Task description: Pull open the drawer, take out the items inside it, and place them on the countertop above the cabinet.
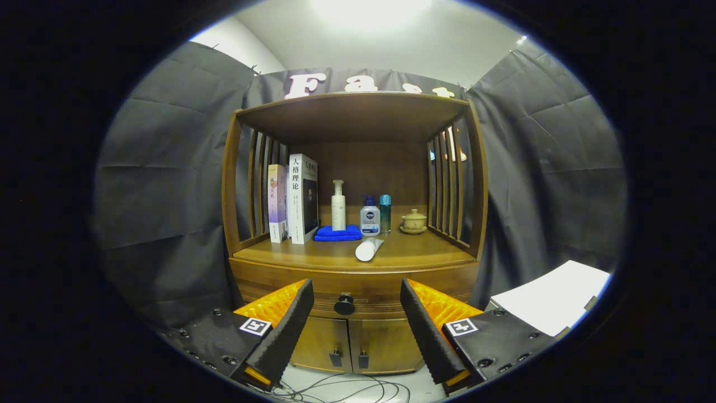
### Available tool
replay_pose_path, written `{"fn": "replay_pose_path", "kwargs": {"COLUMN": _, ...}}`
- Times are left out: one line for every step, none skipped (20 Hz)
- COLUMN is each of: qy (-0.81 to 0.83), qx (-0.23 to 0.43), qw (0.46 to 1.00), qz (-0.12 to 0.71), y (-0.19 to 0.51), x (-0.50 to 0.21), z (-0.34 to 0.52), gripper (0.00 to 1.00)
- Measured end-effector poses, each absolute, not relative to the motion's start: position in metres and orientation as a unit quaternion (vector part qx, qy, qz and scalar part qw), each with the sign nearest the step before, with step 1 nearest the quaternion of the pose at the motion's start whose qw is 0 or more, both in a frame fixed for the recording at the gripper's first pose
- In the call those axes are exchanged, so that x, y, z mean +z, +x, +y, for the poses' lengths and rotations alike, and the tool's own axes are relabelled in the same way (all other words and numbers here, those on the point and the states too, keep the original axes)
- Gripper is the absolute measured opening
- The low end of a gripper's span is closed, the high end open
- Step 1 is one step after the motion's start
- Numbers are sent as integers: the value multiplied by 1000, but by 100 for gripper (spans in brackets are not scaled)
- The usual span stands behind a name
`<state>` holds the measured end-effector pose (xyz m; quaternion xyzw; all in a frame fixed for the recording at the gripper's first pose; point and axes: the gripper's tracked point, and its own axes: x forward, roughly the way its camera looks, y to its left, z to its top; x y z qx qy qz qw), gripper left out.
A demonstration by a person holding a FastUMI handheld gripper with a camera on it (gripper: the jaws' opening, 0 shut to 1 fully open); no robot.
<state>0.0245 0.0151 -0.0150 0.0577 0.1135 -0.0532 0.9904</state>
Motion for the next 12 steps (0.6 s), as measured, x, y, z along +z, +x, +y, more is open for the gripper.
{"fn": "replay_pose_path", "kwargs": {"qy": 55, "qx": -54, "qw": 991, "qz": 113, "y": 21, "x": -13, "z": 15, "gripper": 97}}
{"fn": "replay_pose_path", "kwargs": {"qy": 50, "qx": -55, "qw": 991, "qz": 115, "y": 18, "x": -14, "z": 15, "gripper": 97}}
{"fn": "replay_pose_path", "kwargs": {"qy": 44, "qx": -54, "qw": 991, "qz": 118, "y": 15, "x": -13, "z": 17, "gripper": 97}}
{"fn": "replay_pose_path", "kwargs": {"qy": 22, "qx": -53, "qw": 991, "qz": 121, "y": 14, "x": -11, "z": 19, "gripper": 97}}
{"fn": "replay_pose_path", "kwargs": {"qy": -14, "qx": -56, "qw": 990, "qz": 128, "y": 12, "x": -10, "z": 17, "gripper": 97}}
{"fn": "replay_pose_path", "kwargs": {"qy": -46, "qx": -61, "qw": 989, "qz": 127, "y": 10, "x": -5, "z": 16, "gripper": 97}}
{"fn": "replay_pose_path", "kwargs": {"qy": -55, "qx": -53, "qw": 990, "qz": 117, "y": 12, "x": 3, "z": 23, "gripper": 97}}
{"fn": "replay_pose_path", "kwargs": {"qy": -48, "qx": -39, "qw": 992, "qz": 110, "y": 15, "x": 6, "z": 37, "gripper": 97}}
{"fn": "replay_pose_path", "kwargs": {"qy": -40, "qx": -34, "qw": 993, "qz": 107, "y": 15, "x": 9, "z": 44, "gripper": 97}}
{"fn": "replay_pose_path", "kwargs": {"qy": -36, "qx": -34, "qw": 993, "qz": 105, "y": 13, "x": 12, "z": 40, "gripper": 97}}
{"fn": "replay_pose_path", "kwargs": {"qy": -30, "qx": -39, "qw": 993, "qz": 105, "y": 12, "x": 14, "z": 37, "gripper": 97}}
{"fn": "replay_pose_path", "kwargs": {"qy": -24, "qx": -41, "qw": 993, "qz": 104, "y": 12, "x": 15, "z": 35, "gripper": 98}}
